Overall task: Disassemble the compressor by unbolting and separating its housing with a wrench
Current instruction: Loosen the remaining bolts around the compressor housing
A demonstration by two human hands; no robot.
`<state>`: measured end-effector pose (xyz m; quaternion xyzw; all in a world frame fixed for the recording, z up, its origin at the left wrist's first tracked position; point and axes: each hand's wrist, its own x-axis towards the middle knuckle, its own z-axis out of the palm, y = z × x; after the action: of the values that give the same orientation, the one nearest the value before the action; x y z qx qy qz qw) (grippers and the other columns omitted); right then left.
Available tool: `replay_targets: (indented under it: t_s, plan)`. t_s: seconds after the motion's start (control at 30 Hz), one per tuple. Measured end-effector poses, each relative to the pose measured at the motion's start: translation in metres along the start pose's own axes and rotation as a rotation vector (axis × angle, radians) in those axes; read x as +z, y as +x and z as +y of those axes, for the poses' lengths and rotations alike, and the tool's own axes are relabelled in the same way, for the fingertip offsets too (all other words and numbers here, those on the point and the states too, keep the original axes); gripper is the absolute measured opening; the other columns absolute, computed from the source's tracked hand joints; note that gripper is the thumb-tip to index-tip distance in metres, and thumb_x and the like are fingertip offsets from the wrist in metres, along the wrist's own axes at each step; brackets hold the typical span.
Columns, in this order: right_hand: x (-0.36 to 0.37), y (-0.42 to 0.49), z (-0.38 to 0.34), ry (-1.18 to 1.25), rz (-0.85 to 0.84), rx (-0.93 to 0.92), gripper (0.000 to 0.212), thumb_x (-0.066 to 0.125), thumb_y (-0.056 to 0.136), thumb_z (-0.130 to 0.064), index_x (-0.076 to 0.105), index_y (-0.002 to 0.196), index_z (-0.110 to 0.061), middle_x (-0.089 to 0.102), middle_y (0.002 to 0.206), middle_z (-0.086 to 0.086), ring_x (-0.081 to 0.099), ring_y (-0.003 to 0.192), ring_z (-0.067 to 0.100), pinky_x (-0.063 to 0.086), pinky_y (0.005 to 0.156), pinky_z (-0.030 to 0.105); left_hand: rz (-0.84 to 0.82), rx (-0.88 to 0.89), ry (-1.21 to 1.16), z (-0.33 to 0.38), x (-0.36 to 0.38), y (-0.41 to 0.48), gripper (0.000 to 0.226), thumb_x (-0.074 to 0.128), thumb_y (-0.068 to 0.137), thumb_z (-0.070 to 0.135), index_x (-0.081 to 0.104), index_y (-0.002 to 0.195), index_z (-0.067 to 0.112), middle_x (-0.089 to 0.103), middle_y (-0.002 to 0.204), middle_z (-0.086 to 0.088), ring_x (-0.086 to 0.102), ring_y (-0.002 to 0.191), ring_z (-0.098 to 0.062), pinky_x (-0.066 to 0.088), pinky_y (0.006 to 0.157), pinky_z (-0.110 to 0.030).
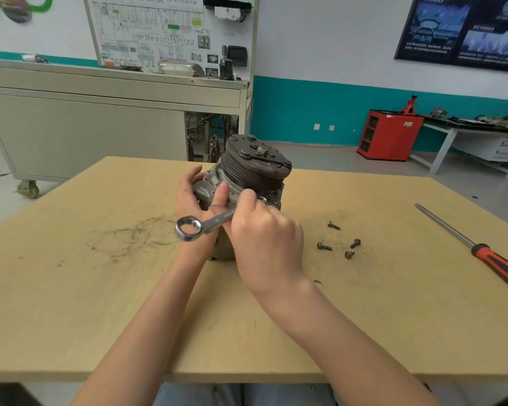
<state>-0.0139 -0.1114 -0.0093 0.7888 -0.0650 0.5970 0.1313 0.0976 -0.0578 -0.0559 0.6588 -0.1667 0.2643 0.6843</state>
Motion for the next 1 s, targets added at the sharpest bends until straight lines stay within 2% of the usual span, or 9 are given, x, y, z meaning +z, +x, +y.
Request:
replay_targets:
  t_s: [0.1, 0.2, 0.37, 0.47, 0.6, 0.73, 0.83, 0.9, 1.0]
  plan:
    - [-0.002, 0.003, -0.002, 0.06, -0.029, 0.071, 0.04, 0.08, 0.073, -0.041, 0.055, 0.053, -0.019, 0.05, 0.041, -0.008, 0.053, 0.036, 0.006, 0.033, 0.031, 0.019, -0.012, 0.049, -0.009, -0.006, 0.0, -0.001, 0.051, 0.061, 0.083, 0.038, 0.044, 0.126, 0.017, 0.054, 0.113, 0.002, 0.054, 0.097, 0.013, 0.041, 0.08, -0.003]
    - [0.001, -0.005, 0.005, 0.204, -0.021, 0.044, 0.034, 0.08, 0.076, -0.034, 0.057, 0.059, -0.015, 0.056, 0.047, -0.003, 0.056, 0.04, 0.012, 0.035, 0.034, 0.021, -0.002, 0.029, 0.004, -0.009, -0.001, 0.0, 0.056, 0.06, 0.077, 0.055, 0.041, 0.123, 0.029, 0.05, 0.111, 0.018, 0.053, 0.099, 0.009, 0.039, 0.082, -0.002]
    - [0.021, -0.037, 0.053, 0.835, 0.048, 0.053, 0.04, 0.059, 0.089, -0.032, 0.07, 0.085, 0.006, 0.069, 0.07, 0.012, 0.067, 0.058, 0.021, 0.053, 0.054, 0.029, -0.025, 0.043, 0.051, -0.012, -0.007, -0.001, 0.058, 0.056, 0.076, 0.06, 0.041, 0.127, 0.035, 0.047, 0.114, 0.026, 0.049, 0.11, 0.008, 0.039, 0.094, -0.012]
    - [0.031, -0.049, 0.079, 1.368, -0.165, 0.362, 0.024, 0.055, 0.095, -0.023, 0.065, 0.103, -0.004, 0.072, 0.082, 0.003, 0.07, 0.073, 0.018, 0.057, 0.067, 0.031, -0.026, 0.031, 0.051, -0.011, -0.006, -0.001, 0.058, 0.056, 0.077, 0.059, 0.04, 0.127, 0.036, 0.047, 0.114, 0.026, 0.05, 0.109, 0.007, 0.038, 0.09, -0.006]
    - [0.047, -0.046, 0.096, 1.905, -0.452, 0.761, 0.026, 0.043, 0.092, -0.008, 0.069, 0.093, -0.011, 0.069, 0.078, 0.005, 0.067, 0.077, 0.021, 0.054, 0.065, 0.029, -0.035, 0.029, 0.049, -0.011, -0.006, -0.002, 0.051, 0.058, 0.082, 0.048, 0.04, 0.128, 0.034, 0.048, 0.114, 0.022, 0.053, 0.11, -0.003, 0.041, 0.092, -0.013]
    - [0.076, -0.024, 0.111, 2.223, -0.774, 1.061, 0.012, 0.058, 0.079, -0.015, 0.064, 0.089, -0.012, 0.063, 0.069, 0.005, 0.06, 0.064, 0.016, 0.051, 0.058, 0.025, -0.038, 0.03, 0.041, -0.011, -0.005, -0.001, 0.051, 0.059, 0.082, 0.047, 0.04, 0.128, 0.034, 0.048, 0.113, 0.024, 0.052, 0.105, 0.008, 0.039, 0.087, -0.005]
    - [0.101, -0.008, 0.114, 2.293, -0.938, 1.074, 0.03, 0.07, 0.071, -0.012, 0.053, 0.096, -0.011, 0.062, 0.06, 0.005, 0.054, 0.052, 0.014, 0.045, 0.049, 0.021, -0.038, 0.037, 0.033, -0.011, -0.005, -0.001, 0.052, 0.059, 0.082, 0.045, 0.04, 0.129, 0.032, 0.048, 0.112, 0.023, 0.05, 0.099, 0.016, 0.038, 0.081, -0.001]
    - [0.111, -0.003, 0.114, 2.363, -1.04, 1.023, 0.04, 0.082, 0.063, -0.012, 0.063, 0.098, -0.008, 0.063, 0.059, 0.007, 0.054, 0.049, 0.014, 0.043, 0.046, 0.021, -0.038, 0.038, 0.031, -0.011, -0.005, -0.001, 0.054, 0.059, 0.082, 0.045, 0.04, 0.13, 0.031, 0.048, 0.111, 0.023, 0.05, 0.097, 0.018, 0.038, 0.08, -0.001]
    - [0.114, -0.003, 0.12, 2.316, -1.045, 0.962, 0.026, 0.083, 0.064, -0.018, 0.071, 0.086, -0.008, 0.066, 0.063, 0.007, 0.057, 0.051, 0.014, 0.046, 0.048, 0.021, -0.033, 0.037, 0.036, -0.011, -0.004, 0.0, 0.056, 0.059, 0.082, 0.045, 0.039, 0.132, 0.028, 0.047, 0.111, 0.024, 0.05, 0.095, 0.019, 0.037, 0.079, 0.0]
